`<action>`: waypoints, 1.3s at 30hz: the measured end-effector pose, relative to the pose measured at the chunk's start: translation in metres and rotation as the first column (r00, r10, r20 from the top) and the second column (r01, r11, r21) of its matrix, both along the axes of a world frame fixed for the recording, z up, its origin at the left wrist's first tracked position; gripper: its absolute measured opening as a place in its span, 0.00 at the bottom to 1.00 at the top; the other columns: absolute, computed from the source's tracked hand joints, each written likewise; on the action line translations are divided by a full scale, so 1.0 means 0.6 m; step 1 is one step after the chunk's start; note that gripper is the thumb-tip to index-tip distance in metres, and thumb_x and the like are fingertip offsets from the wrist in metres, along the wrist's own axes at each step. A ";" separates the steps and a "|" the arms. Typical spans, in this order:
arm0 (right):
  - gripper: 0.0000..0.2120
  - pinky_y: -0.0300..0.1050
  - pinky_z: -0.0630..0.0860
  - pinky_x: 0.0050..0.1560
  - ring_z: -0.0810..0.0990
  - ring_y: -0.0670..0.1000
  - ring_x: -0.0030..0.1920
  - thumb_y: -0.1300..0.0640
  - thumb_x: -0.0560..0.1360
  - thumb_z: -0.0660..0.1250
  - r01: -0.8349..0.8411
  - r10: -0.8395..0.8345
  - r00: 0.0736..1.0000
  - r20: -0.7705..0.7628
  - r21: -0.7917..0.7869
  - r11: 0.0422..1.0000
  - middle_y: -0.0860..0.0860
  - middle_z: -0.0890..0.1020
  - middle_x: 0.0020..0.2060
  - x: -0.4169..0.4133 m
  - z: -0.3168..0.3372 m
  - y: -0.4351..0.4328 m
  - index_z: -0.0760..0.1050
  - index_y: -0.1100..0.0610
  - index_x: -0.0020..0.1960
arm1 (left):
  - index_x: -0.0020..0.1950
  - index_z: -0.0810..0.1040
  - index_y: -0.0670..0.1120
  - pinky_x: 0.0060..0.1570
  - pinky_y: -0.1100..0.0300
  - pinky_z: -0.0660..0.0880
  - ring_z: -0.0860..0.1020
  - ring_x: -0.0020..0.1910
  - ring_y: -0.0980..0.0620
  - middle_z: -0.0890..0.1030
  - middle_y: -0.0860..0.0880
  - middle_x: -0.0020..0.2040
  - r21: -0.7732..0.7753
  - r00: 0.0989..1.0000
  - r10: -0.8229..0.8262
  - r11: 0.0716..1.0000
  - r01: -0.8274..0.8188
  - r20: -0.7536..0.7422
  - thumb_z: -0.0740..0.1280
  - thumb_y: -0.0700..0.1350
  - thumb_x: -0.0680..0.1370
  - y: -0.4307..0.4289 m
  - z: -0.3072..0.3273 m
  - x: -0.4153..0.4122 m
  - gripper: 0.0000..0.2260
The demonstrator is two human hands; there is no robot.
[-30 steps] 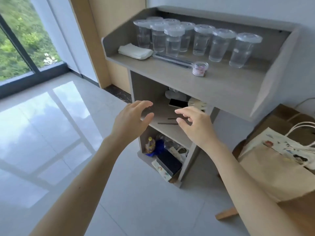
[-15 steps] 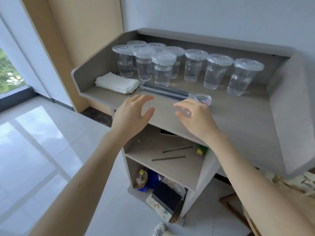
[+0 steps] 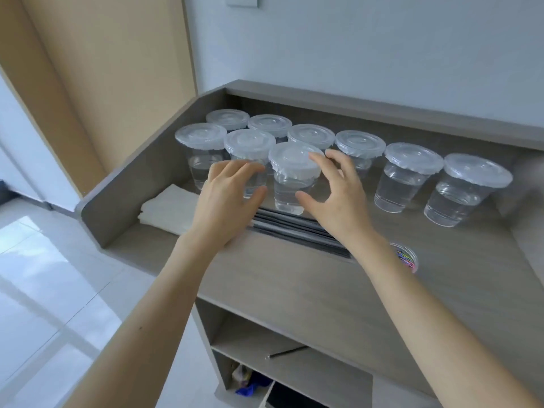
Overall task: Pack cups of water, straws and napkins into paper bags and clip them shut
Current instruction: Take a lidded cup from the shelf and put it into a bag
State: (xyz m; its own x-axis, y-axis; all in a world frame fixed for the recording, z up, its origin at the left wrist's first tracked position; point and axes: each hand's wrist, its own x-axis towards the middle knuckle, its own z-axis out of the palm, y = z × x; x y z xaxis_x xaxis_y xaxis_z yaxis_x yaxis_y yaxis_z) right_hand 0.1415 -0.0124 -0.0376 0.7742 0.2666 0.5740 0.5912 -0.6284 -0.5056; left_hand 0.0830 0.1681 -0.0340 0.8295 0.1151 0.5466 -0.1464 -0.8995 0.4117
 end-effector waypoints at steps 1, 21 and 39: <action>0.30 0.41 0.64 0.60 0.67 0.53 0.63 0.52 0.69 0.73 0.023 -0.023 1.000 -0.008 -0.013 1.000 0.49 0.64 0.68 0.010 0.002 0.010 0.67 0.49 0.69 | 0.63 0.75 0.47 0.57 0.61 0.61 0.66 0.64 0.45 0.75 0.51 0.62 0.009 1.000 -0.023 1.000 0.023 0.004 0.66 0.47 0.76 0.008 0.003 0.013 0.15; 0.22 0.22 0.63 0.56 0.68 0.34 0.57 0.55 0.64 0.77 0.297 -0.315 0.948 0.049 0.225 0.928 0.49 0.76 0.59 0.015 -0.009 0.086 0.79 0.56 0.56 | 0.60 0.76 0.51 0.44 0.57 0.72 0.74 0.54 0.50 0.77 0.56 0.57 -0.045 0.926 -0.363 0.932 0.360 -0.105 0.57 0.56 0.73 0.107 -0.031 0.064 0.20; 0.22 0.25 0.66 0.55 0.71 0.34 0.55 0.54 0.63 0.76 0.378 -0.424 0.900 0.100 0.303 0.875 0.44 0.74 0.56 -0.391 0.016 -0.166 0.79 0.57 0.56 | 0.60 0.77 0.50 0.48 0.50 0.75 0.75 0.55 0.46 0.78 0.53 0.59 -0.021 0.858 -0.510 0.860 0.510 -0.063 0.65 0.48 0.77 -0.164 -0.044 -0.230 0.12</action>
State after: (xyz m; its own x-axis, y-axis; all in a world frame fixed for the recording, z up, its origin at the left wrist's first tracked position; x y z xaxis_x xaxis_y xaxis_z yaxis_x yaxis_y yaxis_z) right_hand -0.0930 -0.1120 -0.0279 0.6737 -0.2302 0.7022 0.4036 -0.6815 -0.6105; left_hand -0.0548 0.0699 -0.0606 0.8058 -0.3319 0.4905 -0.5575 -0.7044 0.4393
